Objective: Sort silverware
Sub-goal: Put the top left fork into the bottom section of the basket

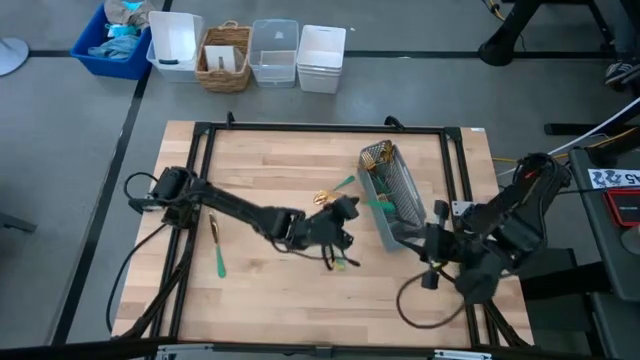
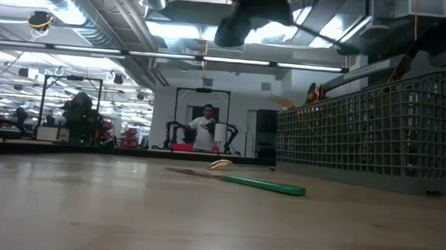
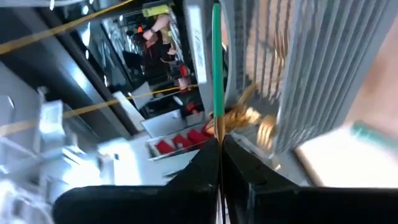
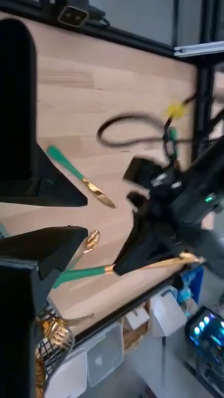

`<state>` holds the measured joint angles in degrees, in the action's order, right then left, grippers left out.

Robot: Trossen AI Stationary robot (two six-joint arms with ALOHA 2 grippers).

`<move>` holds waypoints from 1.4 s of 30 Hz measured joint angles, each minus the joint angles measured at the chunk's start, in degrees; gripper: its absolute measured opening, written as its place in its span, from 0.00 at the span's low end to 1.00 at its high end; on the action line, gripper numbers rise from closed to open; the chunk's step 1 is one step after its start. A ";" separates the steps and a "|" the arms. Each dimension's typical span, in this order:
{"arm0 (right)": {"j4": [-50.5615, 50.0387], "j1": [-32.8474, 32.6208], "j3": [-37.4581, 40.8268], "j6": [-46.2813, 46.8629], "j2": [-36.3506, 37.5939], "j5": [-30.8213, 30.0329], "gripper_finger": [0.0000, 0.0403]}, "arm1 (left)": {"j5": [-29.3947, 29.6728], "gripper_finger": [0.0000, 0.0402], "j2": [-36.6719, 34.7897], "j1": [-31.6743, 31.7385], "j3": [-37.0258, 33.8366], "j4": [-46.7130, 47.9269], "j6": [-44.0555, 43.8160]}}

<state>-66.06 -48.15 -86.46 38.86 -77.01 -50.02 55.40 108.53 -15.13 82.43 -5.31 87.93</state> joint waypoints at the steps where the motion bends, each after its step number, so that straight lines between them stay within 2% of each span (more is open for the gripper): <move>1: -0.36 -0.91 0.00 1.19 -0.09 -1.27 0.15 | -0.75 0.00 -0.02 0.83 0.00 0.18 3.18; 9: -0.55 -4.55 0.00 3.27 -0.50 -9.41 0.15 | -11.60 0.00 0.00 4.97 0.00 0.09 17.07; 26: -4.25 -4.34 -0.02 4.82 -0.48 -11.39 0.15 | -21.20 0.00 5.83 8.85 0.09 -5.07 41.71; 34: -4.96 -4.34 -0.02 4.82 -0.50 -11.31 0.15 | -33.53 0.04 7.26 11.22 0.15 -5.09 42.97; 38: -6.02 -4.34 -0.02 4.81 -0.50 -10.86 0.15 | -40.19 0.04 7.26 12.00 0.13 -6.16 38.48; 42: -6.19 -4.34 -0.02 4.82 -0.50 -10.84 0.15 | -42.08 0.05 7.28 12.56 0.09 -8.05 33.08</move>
<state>-72.25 -52.49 -86.48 43.68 -77.52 -60.86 13.32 115.81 -2.56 82.52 -13.36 121.01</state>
